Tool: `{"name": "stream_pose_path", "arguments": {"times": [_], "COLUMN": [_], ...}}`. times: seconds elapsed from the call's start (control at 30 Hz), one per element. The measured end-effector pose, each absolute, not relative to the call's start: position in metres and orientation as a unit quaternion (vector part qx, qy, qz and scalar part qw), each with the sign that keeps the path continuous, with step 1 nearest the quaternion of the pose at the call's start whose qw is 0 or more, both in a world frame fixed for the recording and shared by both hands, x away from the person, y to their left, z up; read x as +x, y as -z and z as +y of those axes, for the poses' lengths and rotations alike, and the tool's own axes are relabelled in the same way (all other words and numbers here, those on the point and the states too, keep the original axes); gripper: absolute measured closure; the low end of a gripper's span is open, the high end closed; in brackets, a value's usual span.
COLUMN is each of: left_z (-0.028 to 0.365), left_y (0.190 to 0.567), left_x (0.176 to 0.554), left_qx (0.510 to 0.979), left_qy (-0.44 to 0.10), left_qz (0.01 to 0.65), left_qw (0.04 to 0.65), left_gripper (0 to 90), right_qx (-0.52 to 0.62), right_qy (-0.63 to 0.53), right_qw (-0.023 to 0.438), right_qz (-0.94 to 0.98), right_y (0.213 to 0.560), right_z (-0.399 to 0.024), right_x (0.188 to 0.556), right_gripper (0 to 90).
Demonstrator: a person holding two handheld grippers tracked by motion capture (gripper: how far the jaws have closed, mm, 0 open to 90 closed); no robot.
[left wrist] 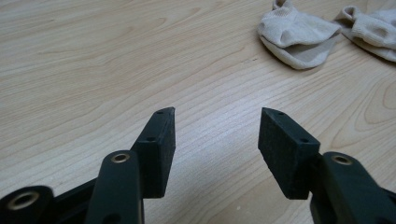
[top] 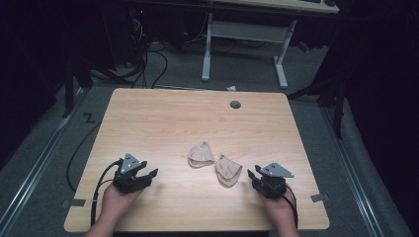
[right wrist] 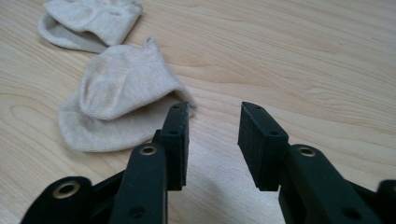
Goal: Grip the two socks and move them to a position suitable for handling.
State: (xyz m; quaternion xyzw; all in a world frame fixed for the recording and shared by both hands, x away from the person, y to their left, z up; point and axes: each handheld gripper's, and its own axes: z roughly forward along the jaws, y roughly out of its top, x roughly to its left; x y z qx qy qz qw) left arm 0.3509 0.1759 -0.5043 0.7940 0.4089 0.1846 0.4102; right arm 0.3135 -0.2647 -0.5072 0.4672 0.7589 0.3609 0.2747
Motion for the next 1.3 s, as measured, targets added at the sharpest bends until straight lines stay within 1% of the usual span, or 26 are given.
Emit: {"name": "stream_pose_path", "arguments": {"times": [0.07, 0.2, 0.23, 0.53, 0.7, 0.8, 0.97, 1.03, 1.13, 1.3], "left_z": [0.174, 0.172, 0.171, 0.173, 0.171, 0.17, 0.168, 0.166, 0.162, 0.159], "left_y": [0.505, 0.507, 0.509, 0.508, 0.509, 0.509, 0.507, 0.506, 0.505, 0.505], "left_x": [0.351, 0.353, 0.354, 0.352, 0.352, 0.351, 0.349, 0.348, 0.345, 0.343], "left_qx": [0.793, 0.796, 0.8, 0.8, 0.8, 0.802, 0.803, 0.803, 0.807, 0.811], "left_qy": [-0.186, -0.183, -0.18, -0.176, -0.173, -0.171, -0.169, -0.167, -0.167, -0.164], "left_qz": [0.409, 0.407, 0.406, 0.405, 0.404, 0.402, 0.398, 0.397, 0.388, 0.381], "left_qw": [0.411, 0.409, 0.404, 0.407, 0.408, 0.408, 0.411, 0.412, 0.413, 0.412], "left_gripper": [46.4, 45.0, 44.6, 42.5, 42.5, 42.4, 42.3, 42.4, 42.4, 42.5], "right_qx": [0.471, 0.48, 0.479, 0.47, 0.466, 0.461, 0.455, 0.459, 0.456, 0.44], "right_qy": [-0.354, -0.35, -0.353, -0.36, -0.361, -0.363, -0.369, -0.37, -0.377, -0.373], "right_qw": [0.277, 0.278, 0.28, 0.277, 0.274, 0.279, 0.277, 0.274, 0.271, 0.266], "right_qz": [0.759, 0.755, 0.753, 0.757, 0.76, 0.76, 0.761, 0.76, 0.759, 0.772], "right_y": [0.509, 0.51, 0.509, 0.51, 0.51, 0.507, 0.506, 0.506, 0.504, 0.505], "right_z": [-0.265, -0.267, -0.268, -0.263, -0.261, -0.261, -0.26, -0.258, -0.253, -0.243], "right_x": [0.313, 0.312, 0.312, 0.313, 0.312, 0.311, 0.31, 0.31, 0.312, 0.315], "right_gripper": [67.1, 68.7, 66.9, 61.5, 60.4, 60.5, 62.6, 67.1, 69.8, 71.3]}}
